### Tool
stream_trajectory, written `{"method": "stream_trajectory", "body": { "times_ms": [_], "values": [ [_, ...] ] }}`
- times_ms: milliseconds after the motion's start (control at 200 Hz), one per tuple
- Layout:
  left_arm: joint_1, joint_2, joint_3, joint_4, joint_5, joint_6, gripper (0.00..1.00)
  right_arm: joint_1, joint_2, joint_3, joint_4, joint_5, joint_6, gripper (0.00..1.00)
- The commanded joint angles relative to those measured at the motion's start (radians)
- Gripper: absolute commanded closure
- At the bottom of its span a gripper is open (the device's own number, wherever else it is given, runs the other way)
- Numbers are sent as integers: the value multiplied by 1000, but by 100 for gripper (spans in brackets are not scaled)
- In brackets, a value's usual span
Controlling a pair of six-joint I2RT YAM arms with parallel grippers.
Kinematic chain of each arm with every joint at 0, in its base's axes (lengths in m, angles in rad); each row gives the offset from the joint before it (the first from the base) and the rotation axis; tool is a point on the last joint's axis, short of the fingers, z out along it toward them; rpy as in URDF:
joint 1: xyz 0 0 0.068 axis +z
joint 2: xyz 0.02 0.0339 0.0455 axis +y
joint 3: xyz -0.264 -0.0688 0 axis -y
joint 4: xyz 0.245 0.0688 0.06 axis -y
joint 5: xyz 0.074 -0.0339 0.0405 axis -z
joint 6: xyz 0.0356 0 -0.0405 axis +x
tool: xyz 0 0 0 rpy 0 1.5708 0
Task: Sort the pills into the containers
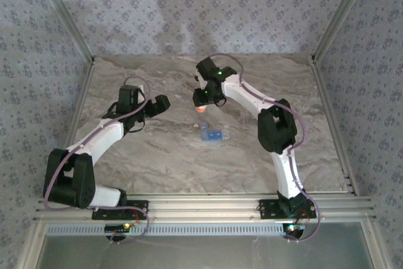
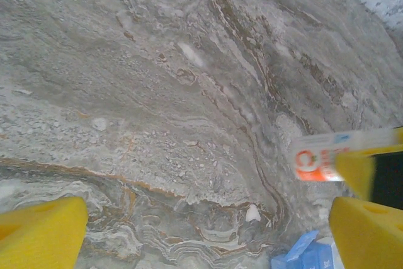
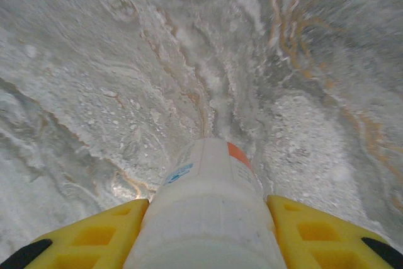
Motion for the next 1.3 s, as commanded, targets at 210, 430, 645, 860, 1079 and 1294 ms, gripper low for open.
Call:
{"method": "stream_trajectory", "body": {
  "times_ms": [210, 430, 645, 860, 1079, 1294],
  "values": [
    [-143, 95, 178, -119, -111, 283, 2, -80, -270, -67, -34, -125, 5, 62],
    [-262, 91, 160, 7, -86, 560, 2, -156, -364, -115, -54, -268, 18, 61],
    [-292, 13, -48, 425, 41, 662, 2, -208, -397, -122, -103, -414, -1, 61],
    [-297, 17, -104, 596, 155, 709, 4, -223, -409, -141, -125, -494, -28, 61],
    [-318, 33, -90, 681, 287, 703, 9, -195, -429, -152, -143, -544, -29, 61],
    [-327, 48, -85, 730, 312, 700, 13, -175, -453, -165, -150, -571, -25, 61]
  ]
}}
